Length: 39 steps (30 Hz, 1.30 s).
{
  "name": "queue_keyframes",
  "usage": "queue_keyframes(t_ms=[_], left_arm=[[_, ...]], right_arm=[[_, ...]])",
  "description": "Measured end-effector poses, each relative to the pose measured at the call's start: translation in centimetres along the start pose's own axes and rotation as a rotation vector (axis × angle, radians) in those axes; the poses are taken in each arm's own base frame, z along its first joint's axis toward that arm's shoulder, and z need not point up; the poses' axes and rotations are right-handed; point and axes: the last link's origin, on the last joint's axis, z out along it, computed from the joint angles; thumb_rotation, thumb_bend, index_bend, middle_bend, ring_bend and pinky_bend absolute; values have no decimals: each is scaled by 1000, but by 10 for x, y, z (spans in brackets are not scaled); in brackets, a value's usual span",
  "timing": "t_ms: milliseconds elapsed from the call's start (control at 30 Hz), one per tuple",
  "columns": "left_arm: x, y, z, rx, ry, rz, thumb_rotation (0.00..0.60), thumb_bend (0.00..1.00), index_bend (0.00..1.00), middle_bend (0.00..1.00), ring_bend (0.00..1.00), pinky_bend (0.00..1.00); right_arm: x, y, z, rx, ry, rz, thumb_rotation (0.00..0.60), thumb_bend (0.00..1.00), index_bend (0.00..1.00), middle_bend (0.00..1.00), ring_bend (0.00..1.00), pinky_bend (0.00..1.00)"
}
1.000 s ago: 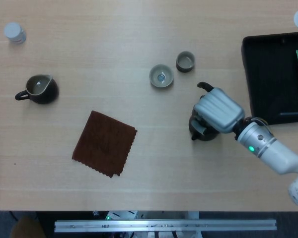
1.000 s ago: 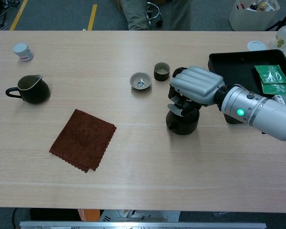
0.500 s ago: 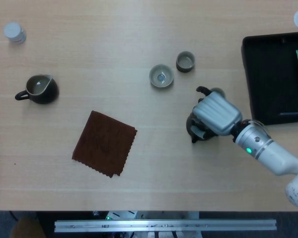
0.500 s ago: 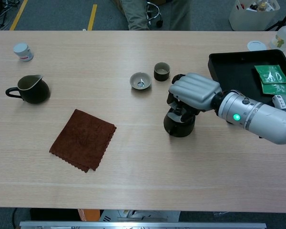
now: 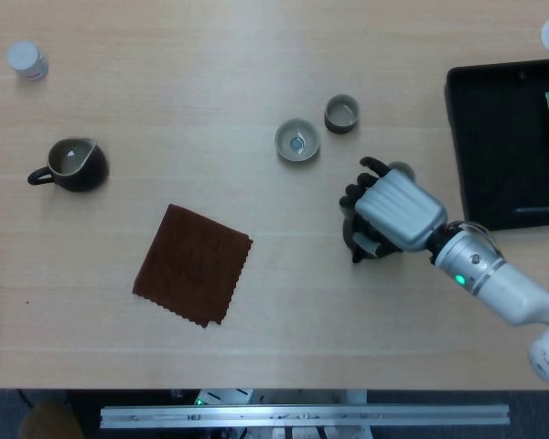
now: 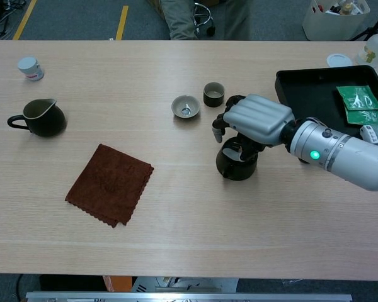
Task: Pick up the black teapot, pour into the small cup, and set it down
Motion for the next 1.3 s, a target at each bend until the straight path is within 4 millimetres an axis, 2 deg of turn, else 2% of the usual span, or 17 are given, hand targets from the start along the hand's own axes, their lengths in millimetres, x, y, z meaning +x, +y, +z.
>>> queue_keyframes(t_ms=[300, 533, 600, 700, 767, 900, 1033, 1133, 1300], left_arm=[[1, 0, 4, -12, 4, -1, 600, 389, 145, 205, 177, 186], [2, 1, 7, -27, 5, -6, 600, 389, 145, 205, 177, 186], [3, 0, 8, -29, 7, -8, 600, 389, 145, 205, 177, 186], [3, 1, 9, -35, 7, -9, 600, 389, 145, 205, 177, 186], [2, 1, 10, -42, 7, -10, 600, 388, 145, 205, 177, 186], [1, 7, 12, -68, 5, -15, 600, 389, 145, 205, 177, 186], [1, 13, 13, -102, 12, -19, 600, 389, 145, 205, 177, 186], [1, 17, 13, -125, 19, -19, 600, 389, 145, 205, 177, 186], [0, 27, 13, -162, 17, -23, 600, 388, 145, 205, 177, 186]], right_arm=[[23, 13, -15, -57, 112, 27, 427, 398, 299, 291, 215, 124], [42, 40, -47, -168, 204, 51, 433, 398, 299, 291, 215, 124], [43, 48, -58, -207, 224, 55, 459, 398, 299, 292, 214, 124], [43, 64, -82, -290, 252, 60, 561, 398, 299, 299, 215, 124], [40, 75, -101, -355, 267, 60, 594, 398, 299, 306, 215, 124], [36, 90, -135, -469, 306, 58, 600, 399, 299, 327, 215, 124], [25, 100, -180, -604, 349, 71, 600, 398, 299, 344, 215, 124], [16, 103, -212, -691, 366, 86, 600, 399, 299, 354, 215, 124], [5, 105, -253, -791, 365, 102, 600, 398, 299, 354, 215, 124]])
